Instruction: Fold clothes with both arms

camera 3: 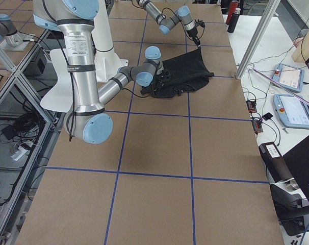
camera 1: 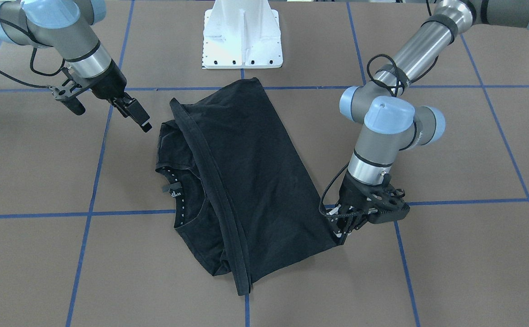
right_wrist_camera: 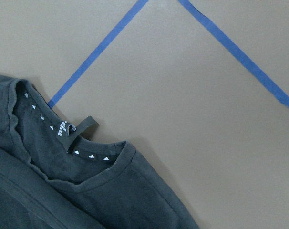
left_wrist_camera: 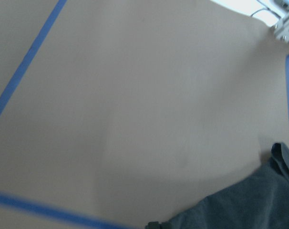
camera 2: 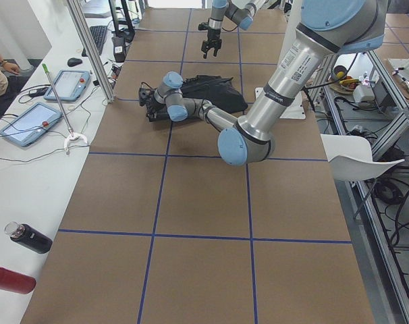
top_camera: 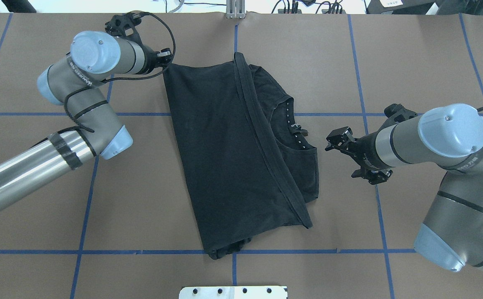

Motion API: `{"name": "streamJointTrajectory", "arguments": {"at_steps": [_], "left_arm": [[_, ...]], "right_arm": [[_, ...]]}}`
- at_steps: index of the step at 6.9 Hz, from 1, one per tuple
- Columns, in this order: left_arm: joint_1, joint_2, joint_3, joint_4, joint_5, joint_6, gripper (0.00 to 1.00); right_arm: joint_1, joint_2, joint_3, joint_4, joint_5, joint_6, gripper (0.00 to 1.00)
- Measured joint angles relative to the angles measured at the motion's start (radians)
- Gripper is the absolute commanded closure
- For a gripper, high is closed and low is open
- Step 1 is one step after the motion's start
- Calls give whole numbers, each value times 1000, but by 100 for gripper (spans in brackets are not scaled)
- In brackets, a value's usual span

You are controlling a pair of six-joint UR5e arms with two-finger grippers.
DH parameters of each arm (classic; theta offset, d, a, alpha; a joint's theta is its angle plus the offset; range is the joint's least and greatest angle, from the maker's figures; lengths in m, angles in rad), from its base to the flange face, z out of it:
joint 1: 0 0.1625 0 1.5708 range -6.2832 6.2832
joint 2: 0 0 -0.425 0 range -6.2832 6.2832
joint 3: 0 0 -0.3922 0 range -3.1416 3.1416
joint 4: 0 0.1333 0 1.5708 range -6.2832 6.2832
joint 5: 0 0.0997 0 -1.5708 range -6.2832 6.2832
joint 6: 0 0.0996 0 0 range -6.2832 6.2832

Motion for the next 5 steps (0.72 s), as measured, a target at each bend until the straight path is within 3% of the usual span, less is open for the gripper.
{"name": "streamJointTrajectory", "arguments": {"at_steps": [1, 2, 4, 5], "left_arm": [[-14, -90, 167, -88, 30, 22, 55], [-22, -142, 261, -131, 46, 52, 29], [-31, -163, 299, -152, 50, 88, 28], [-32, -140, 259, -152, 45, 93, 28]], "right_arm": [[0, 9, -1, 0, -4, 1, 0], [-1, 22, -4, -1, -6, 1, 0], [-6, 91, -35, -1, -28, 6, 0], [-17, 135, -56, -2, -48, 8, 0]]}}
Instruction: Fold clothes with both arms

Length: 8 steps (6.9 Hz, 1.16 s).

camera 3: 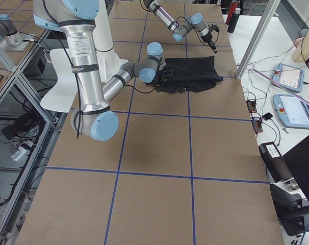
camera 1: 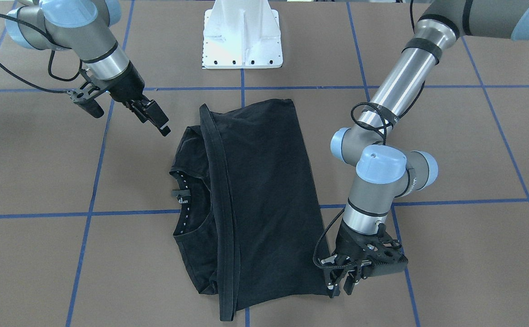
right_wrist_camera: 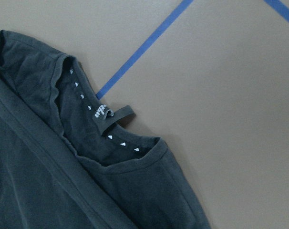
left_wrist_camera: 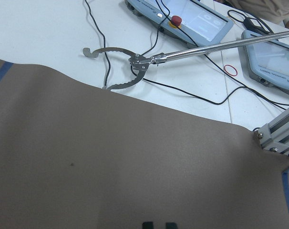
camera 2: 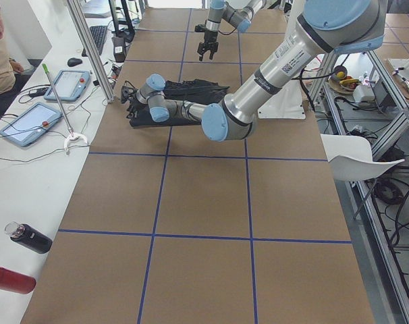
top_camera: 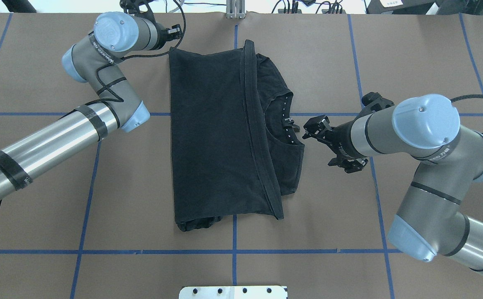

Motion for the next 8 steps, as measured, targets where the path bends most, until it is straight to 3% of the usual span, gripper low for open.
{"name": "streamJointTrajectory", "arguments": {"at_steps": [2, 4, 6, 8], "left_arm": [[-1, 149, -205, 11, -59, 4, 28], [-2, 301, -365, 14, -98, 6, 28], [-2, 379, -419, 12, -103, 7, 28], [-2, 403, -428, 10, -104, 6, 28]], "right_arm": [[-49, 56, -30, -13, -32, -56, 0], [-126, 124, -34, -134, -56, -345, 0], [-187, 189, -40, -290, -81, -742, 24], [-251, 233, -52, -442, -169, -1051, 44]]}}
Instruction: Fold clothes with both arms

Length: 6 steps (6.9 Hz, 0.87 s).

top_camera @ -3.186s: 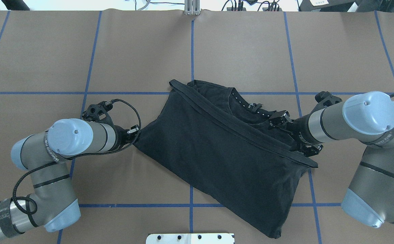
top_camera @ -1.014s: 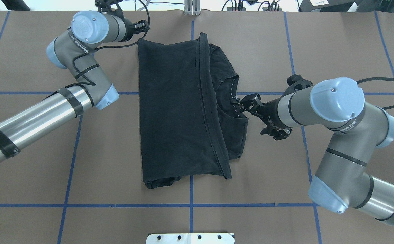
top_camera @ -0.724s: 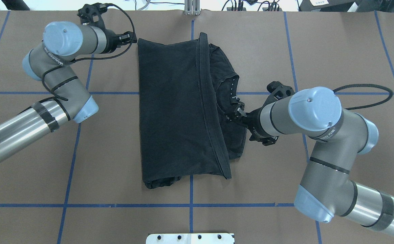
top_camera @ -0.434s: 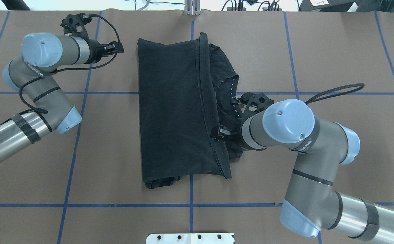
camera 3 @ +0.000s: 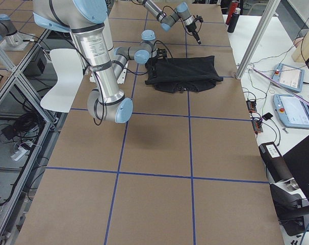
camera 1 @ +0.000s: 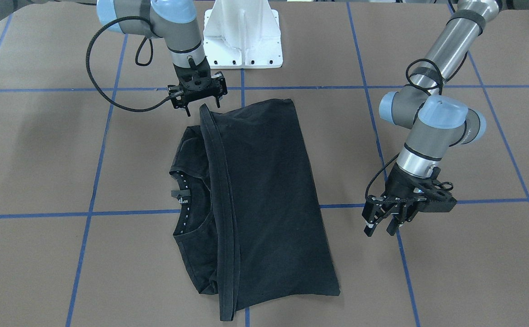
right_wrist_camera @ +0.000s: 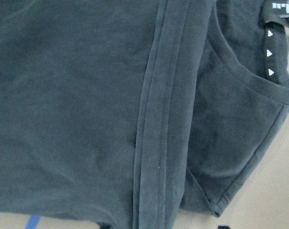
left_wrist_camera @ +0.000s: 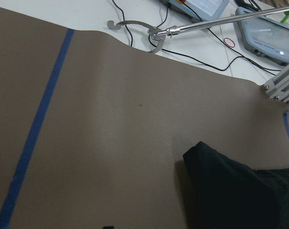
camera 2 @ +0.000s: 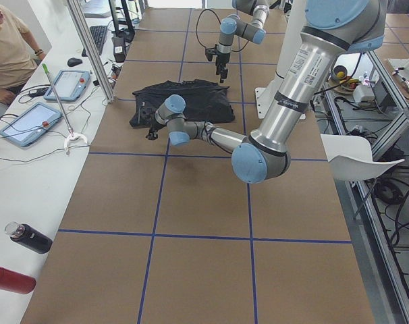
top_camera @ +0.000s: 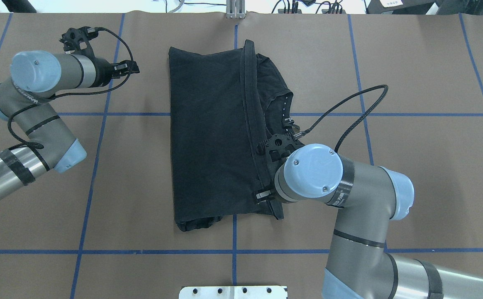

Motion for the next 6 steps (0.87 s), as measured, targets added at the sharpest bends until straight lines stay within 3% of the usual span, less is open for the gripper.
{"name": "streamJointTrajectory", "arguments": {"at_steps": [2, 6], "left_arm": [[0, 9, -1, 0, 1, -5, 28], [7, 9, -1, -1, 2, -46, 28]], "right_arm": [[-50, 86, -50, -172, -81, -166, 47], [-79, 134, -114, -225, -120, -233, 47]]}}
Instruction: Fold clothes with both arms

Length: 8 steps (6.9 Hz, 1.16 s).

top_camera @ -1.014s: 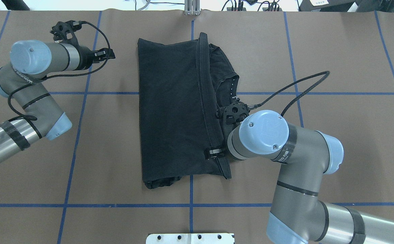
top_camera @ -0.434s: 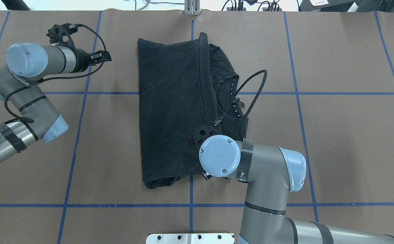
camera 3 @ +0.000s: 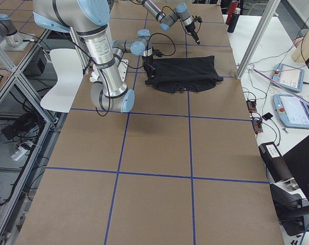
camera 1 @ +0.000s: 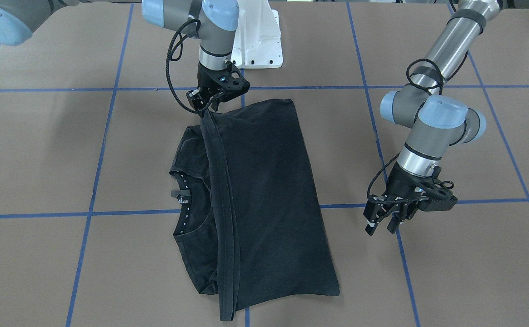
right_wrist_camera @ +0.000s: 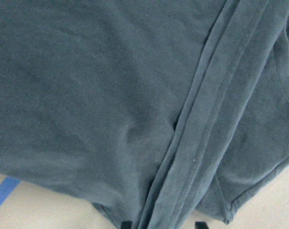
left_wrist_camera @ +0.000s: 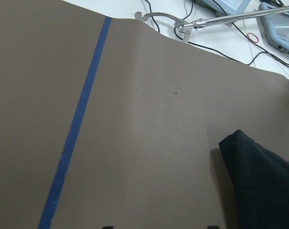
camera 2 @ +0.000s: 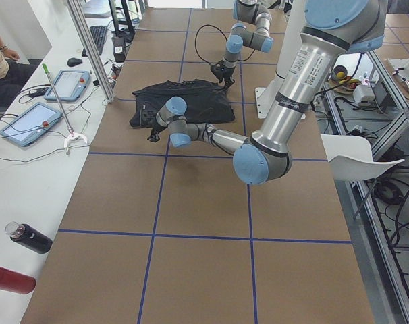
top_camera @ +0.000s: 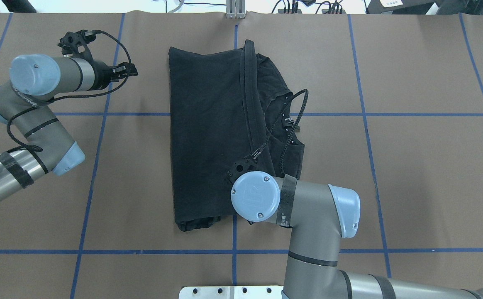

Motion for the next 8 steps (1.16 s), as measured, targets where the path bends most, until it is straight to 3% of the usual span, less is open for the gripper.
{"name": "streamJointTrajectory", "arguments": {"at_steps": [1, 5, 6, 7, 8], "left_arm": [[0, 0, 0, -1, 0, -3, 27], [1, 0, -2, -13, -1, -15, 27], [1, 0, -4, -14, -1, -16, 27], [1, 0, -6, -14, -1, -16, 27], [1, 0, -7, -14, -1, -16, 27]], "right_arm": [[-9, -3, -5, 0, -4, 0, 56], [-26, -11, -14, -1, -7, 8, 54], [-28, -10, -15, -1, -7, 9, 66], [-30, -12, -15, -1, -6, 9, 70], [-32, -15, -15, -1, -6, 10, 83]]}}
